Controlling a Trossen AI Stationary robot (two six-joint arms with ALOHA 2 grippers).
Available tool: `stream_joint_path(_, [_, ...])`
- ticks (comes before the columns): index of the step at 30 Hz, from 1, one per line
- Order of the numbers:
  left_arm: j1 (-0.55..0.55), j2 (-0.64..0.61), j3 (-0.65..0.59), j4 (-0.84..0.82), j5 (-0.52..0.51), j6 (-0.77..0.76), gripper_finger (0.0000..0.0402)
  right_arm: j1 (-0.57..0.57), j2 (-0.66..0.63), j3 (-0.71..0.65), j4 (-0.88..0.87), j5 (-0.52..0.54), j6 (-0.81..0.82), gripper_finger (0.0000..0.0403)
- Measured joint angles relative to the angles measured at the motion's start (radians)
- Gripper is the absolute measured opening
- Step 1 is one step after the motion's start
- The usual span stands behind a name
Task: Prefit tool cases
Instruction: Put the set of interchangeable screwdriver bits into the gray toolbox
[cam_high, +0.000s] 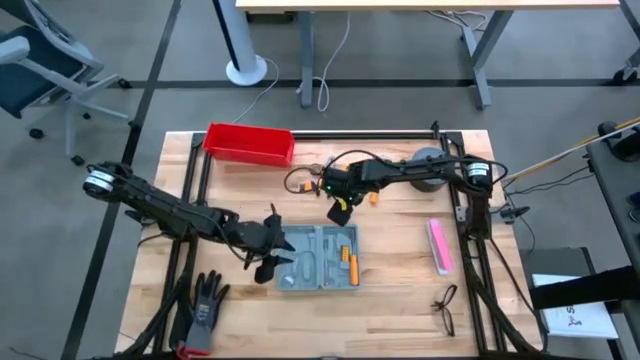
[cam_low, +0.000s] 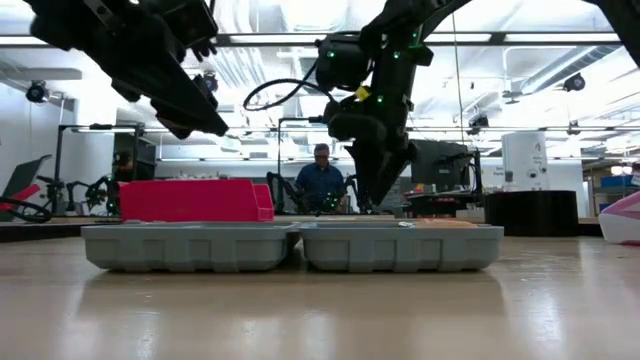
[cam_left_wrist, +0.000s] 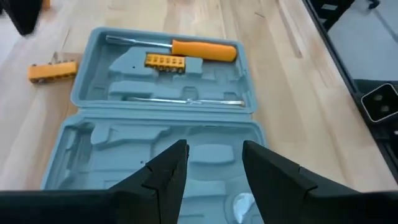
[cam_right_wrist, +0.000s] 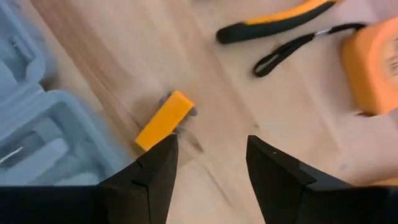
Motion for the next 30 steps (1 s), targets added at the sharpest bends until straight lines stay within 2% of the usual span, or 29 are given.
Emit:
stream_joint_path(9, [-0.046, -0.010, 0.000, 0.014, -0.039, -0.023, 0.0162, 0.029, 0.021, 0.000, 0.068, -0.023, 0.110, 0.0183])
stream_joint_path(19, [-0.097, -0.015, 0.000, 0.072, -0.129, -0.024, 0.0162, 0.034, 0.072, 0.000, 0.084, -0.024, 0.224, 0.0184])
stream_joint_path(30, [-0.113, -0.015, 0.000, 0.071, -0.140, -0.022, 0.0162, 0.047, 0.121, 0.000, 0.113, -0.020, 0.285, 0.0183])
